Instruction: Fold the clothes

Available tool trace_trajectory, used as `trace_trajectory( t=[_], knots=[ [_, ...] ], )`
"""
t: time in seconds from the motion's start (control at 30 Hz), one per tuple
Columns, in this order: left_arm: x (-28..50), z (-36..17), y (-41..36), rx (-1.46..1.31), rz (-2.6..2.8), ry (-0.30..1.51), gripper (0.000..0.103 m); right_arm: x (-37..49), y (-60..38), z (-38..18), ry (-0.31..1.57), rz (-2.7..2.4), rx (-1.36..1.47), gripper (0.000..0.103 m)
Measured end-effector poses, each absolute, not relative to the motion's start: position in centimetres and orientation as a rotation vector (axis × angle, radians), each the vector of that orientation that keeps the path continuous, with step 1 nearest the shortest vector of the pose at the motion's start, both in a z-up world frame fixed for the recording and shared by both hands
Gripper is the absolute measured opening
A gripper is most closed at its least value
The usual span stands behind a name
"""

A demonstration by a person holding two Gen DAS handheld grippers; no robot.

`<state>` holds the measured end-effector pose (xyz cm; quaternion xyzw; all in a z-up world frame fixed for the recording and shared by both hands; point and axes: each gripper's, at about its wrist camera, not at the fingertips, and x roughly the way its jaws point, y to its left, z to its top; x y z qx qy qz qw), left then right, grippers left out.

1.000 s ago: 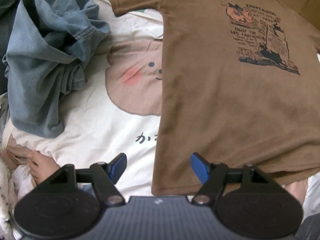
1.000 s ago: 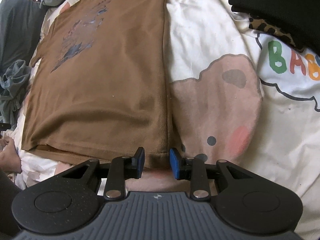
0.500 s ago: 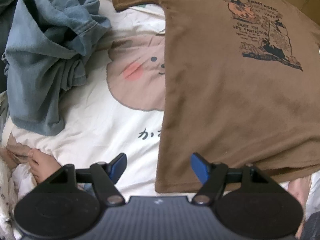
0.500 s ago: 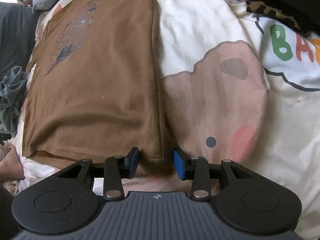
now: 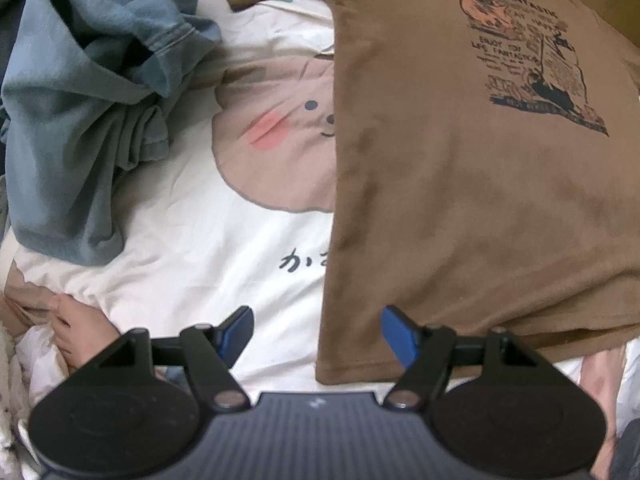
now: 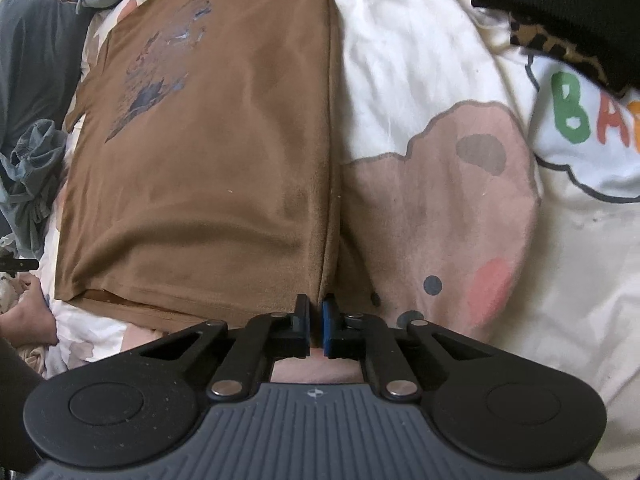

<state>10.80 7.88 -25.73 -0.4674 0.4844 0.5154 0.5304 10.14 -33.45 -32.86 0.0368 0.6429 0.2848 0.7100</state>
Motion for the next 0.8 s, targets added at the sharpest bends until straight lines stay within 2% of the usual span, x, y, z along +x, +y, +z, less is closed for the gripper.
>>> trace_trajectory(
  t=[0.37, 0.5, 0.67, 0.8],
  knots=[
    [9.4, -27.4, 7.7, -1.138, 1.185, 1.164, 0.060, 9.5, -33.4, -30.9, 1.418, 0.538, 0.054, 0.002],
    [8.5, -27.5, 7.7, -1.160, 1.170, 1.153, 0.042, 9.3, -32.7, -30.8, 1.423, 0.519, 0.029, 0.002],
    [7.5, -27.4, 7.6, -1.181, 1.164, 1.140, 0.035, 9.3, -32.2, -31.0, 1.432, 0.511, 0.002, 0.002],
    [6.9, -28.0, 7.3, -1.226, 1.154, 1.124, 0.022, 9.3, -32.0, -31.5, 1.441, 0.500, -0.016, 0.002]
  ],
)
